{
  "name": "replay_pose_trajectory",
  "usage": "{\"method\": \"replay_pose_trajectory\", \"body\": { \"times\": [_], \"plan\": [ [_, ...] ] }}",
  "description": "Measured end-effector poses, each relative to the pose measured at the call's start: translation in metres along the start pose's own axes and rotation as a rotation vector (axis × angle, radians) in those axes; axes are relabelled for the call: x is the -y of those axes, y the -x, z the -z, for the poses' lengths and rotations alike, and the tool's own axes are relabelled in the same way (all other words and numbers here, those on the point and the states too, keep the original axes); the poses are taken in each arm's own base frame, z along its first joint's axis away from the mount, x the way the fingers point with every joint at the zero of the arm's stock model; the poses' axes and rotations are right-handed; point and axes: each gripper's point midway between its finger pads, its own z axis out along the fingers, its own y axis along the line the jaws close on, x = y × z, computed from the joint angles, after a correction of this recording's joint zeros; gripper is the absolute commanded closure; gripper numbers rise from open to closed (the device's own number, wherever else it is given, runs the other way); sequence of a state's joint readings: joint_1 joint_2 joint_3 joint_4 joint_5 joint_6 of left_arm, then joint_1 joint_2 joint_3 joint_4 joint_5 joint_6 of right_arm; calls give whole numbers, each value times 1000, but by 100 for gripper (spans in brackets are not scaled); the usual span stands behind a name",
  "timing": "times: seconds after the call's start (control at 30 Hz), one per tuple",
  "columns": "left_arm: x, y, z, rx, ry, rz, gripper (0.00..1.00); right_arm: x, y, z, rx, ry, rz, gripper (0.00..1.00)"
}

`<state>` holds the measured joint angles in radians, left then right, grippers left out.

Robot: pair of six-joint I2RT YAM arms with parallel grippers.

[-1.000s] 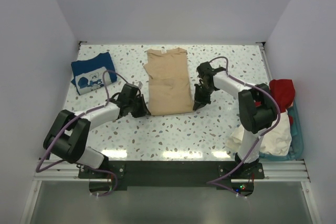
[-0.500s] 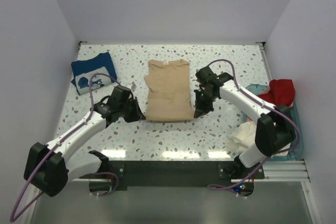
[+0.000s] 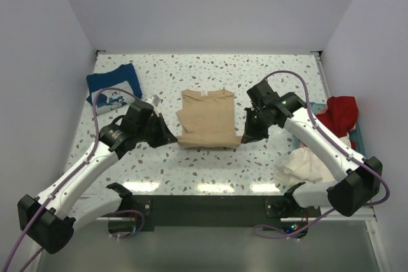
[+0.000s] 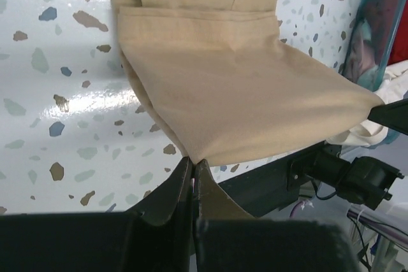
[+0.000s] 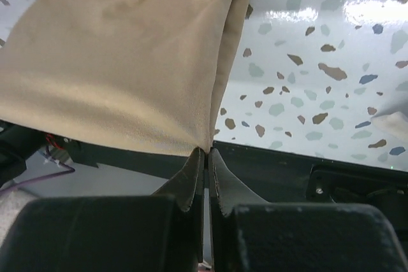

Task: Fold and stack the t-shirts
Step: Fold the tshirt

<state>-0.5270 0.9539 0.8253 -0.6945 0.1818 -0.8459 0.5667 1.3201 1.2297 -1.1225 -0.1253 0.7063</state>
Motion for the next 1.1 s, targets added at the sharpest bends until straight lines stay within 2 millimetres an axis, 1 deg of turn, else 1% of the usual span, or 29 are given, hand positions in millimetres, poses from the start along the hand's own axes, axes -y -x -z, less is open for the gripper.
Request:
{"method": "replay_pose_trajectory", "body": {
  "times": [0.1,0.2,0.27,0.37,0.43,0.53,0.63,0.73,0.9,1.1],
  "plan": [
    [5,12,-7,8,21,-5,100,-2,15,4,44,-14,-7,100],
    [6,23,-21,5,56,-22,100,-4,33,-1,66,-41,-23,100],
    [9,32,-26,14,71,-42,100,-6,46,-3,84,-55,-33,100],
    [18,51,-31,41,71,-74,100,-9,68,-4,116,-64,-47,100],
    [25,64,-34,65,62,-91,100,-10,83,-2,141,-69,-52,100],
    [32,83,-37,106,49,-103,100,-13,110,4,192,-68,-56,100],
    [32,101,-43,134,42,-97,100,-15,132,5,220,-65,-59,100],
    [31,114,-51,142,36,-98,100,-18,152,3,238,-68,-54,100],
    [26,134,-70,137,41,-98,100,-23,186,-4,267,-72,-46,100],
    [20,162,-84,158,33,-82,100,-28,218,-16,291,-80,-39,100]
  ]
}}
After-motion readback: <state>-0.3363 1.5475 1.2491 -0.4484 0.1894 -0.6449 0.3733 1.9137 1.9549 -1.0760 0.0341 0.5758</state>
